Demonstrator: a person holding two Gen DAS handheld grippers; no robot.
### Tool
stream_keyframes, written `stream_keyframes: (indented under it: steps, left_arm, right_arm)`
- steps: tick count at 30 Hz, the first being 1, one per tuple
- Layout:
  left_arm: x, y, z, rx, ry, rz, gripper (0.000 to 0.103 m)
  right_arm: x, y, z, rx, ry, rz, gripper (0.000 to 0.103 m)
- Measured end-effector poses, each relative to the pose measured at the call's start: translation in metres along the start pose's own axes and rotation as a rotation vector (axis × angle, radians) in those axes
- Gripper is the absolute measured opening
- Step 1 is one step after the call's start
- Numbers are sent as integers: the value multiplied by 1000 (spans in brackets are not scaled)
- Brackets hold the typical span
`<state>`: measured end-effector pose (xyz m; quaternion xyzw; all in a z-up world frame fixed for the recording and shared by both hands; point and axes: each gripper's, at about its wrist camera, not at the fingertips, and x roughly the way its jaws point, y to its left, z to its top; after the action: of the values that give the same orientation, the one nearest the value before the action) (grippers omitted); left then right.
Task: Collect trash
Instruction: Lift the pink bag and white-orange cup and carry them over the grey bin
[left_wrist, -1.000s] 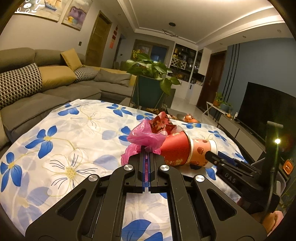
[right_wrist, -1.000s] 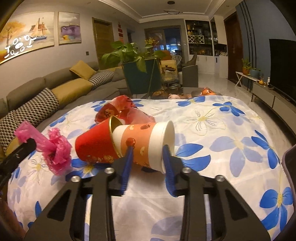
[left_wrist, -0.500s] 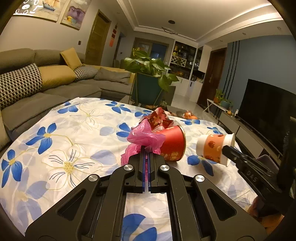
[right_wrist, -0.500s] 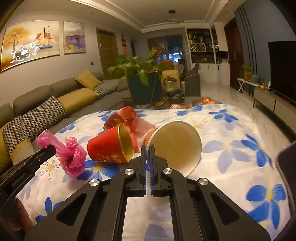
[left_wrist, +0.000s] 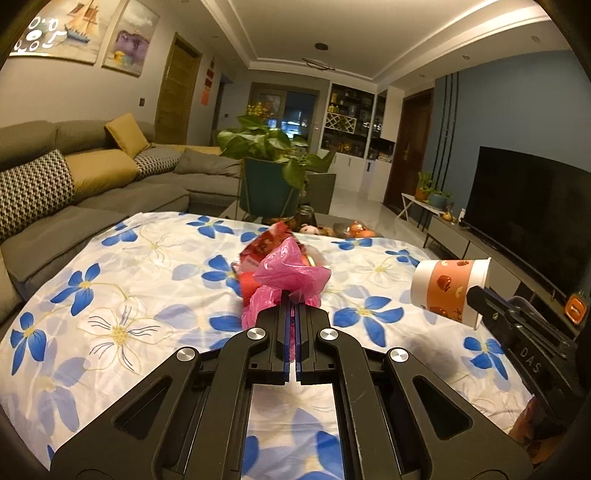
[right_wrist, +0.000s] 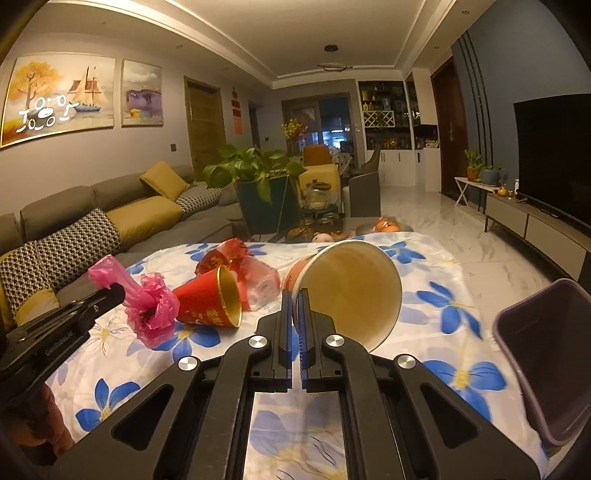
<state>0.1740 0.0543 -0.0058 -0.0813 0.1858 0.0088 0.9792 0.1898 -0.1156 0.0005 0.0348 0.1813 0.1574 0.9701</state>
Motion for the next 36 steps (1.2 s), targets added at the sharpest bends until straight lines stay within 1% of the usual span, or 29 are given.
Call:
stream_keyframes:
  steps: [14, 25, 30, 36]
  left_arm:
    - [-9, -58, -3, 85, 2, -58, 0]
    - [-10, -102, -4, 139, 2, -110, 0]
    - [-8, -129, -5, 167, 3, -146, 0]
    - [-4, -170, -9, 214, -2, -213, 0]
  right_arm:
    - [-44, -36, 0, 25, -54, -57, 4]
    - [-69, -67, -3, 56, -78, -113, 4]
    - [-80, -84, -6, 67, -88, -152, 4]
    - [-94, -110, -7, 83, -96, -216, 4]
